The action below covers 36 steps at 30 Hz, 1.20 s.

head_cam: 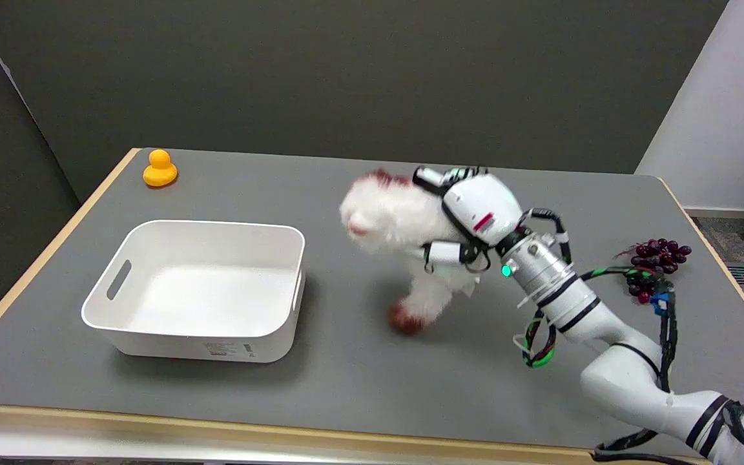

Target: Place the plush toy into the white container.

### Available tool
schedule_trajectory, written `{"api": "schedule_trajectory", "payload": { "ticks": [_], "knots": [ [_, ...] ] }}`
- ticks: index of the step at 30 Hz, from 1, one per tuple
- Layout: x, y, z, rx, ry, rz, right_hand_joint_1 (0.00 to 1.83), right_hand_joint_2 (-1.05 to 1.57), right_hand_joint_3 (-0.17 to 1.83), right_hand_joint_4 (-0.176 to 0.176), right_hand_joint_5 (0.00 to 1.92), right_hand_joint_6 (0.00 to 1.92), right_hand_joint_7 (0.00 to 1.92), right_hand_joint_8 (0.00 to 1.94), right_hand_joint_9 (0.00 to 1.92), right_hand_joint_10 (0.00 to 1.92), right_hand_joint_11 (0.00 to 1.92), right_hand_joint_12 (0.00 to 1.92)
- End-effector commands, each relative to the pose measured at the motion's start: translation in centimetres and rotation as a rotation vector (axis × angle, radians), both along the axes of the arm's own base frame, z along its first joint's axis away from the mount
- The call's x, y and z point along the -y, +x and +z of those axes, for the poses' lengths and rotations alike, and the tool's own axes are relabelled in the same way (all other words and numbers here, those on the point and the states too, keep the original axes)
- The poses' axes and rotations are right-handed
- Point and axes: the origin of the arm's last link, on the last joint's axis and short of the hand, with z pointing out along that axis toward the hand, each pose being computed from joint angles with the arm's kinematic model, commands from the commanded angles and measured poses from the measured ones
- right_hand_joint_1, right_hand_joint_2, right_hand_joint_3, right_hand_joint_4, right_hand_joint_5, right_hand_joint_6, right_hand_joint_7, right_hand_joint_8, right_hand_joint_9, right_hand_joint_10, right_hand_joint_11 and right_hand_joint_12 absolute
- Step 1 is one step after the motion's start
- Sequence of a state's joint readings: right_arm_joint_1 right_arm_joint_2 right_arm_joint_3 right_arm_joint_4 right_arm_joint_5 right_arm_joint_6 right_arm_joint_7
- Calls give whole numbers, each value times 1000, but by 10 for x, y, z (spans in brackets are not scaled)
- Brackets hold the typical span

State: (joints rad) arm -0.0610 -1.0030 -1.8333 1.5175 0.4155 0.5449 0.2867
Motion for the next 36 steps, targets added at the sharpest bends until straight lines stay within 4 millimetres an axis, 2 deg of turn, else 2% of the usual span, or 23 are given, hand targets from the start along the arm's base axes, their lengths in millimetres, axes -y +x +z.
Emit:
{"api": "schedule_trajectory", "payload": {
  "ticks": [1, 3, 6, 10, 13, 19, 24, 29, 32, 36],
  "knots": [
    [7, 103, -13, -7, -25, 393, 1201, 1152, 233, -176, 571, 1403, 865, 1451, 894, 1491, 733, 1921],
    [21, 102, -30, 2, 22, 376, 1200, 1134, 277, -176, 566, 1416, 862, 1463, 873, 1530, 747, 1921],
    [47, 101, -67, 19, 121, 343, 1202, 1159, 214, -176, 573, 1400, 867, 1444, 903, 1468, 724, 1921],
    [73, 100, -127, 59, 251, 311, 1203, 1153, 222, -176, 577, 1399, 869, 1440, 904, 1462, 727, 1921],
    [82, 91, -165, 69, 311, 271, 1203, 1153, 222, -176, 576, 1400, 869, 1440, 904, 1458, 732, 1921],
    [89, 93, -228, 107, 385, 184, 1201, 1161, 213, -176, 570, 1406, 866, 1443, 899, 1449, 746, 1921],
    [82, 101, -261, 125, 449, 185, 1203, 1152, 223, -176, 576, 1406, 871, 1432, 897, 1429, 748, 1921],
    [78, 104, -280, 124, 494, 167, 1204, 1151, 223, -176, 578, 1406, 872, 1427, 897, 1426, 746, 1921],
    [81, 91, -287, 105, 503, 117, 1204, 1151, 223, -176, 577, 1407, 872, 1426, 896, 1423, 744, 1921],
    [92, 64, -280, 158, 479, 2, 1201, 1163, 209, -176, 564, 1423, 865, 1433, 890, 1413, 742, 1921]
  ]
}}
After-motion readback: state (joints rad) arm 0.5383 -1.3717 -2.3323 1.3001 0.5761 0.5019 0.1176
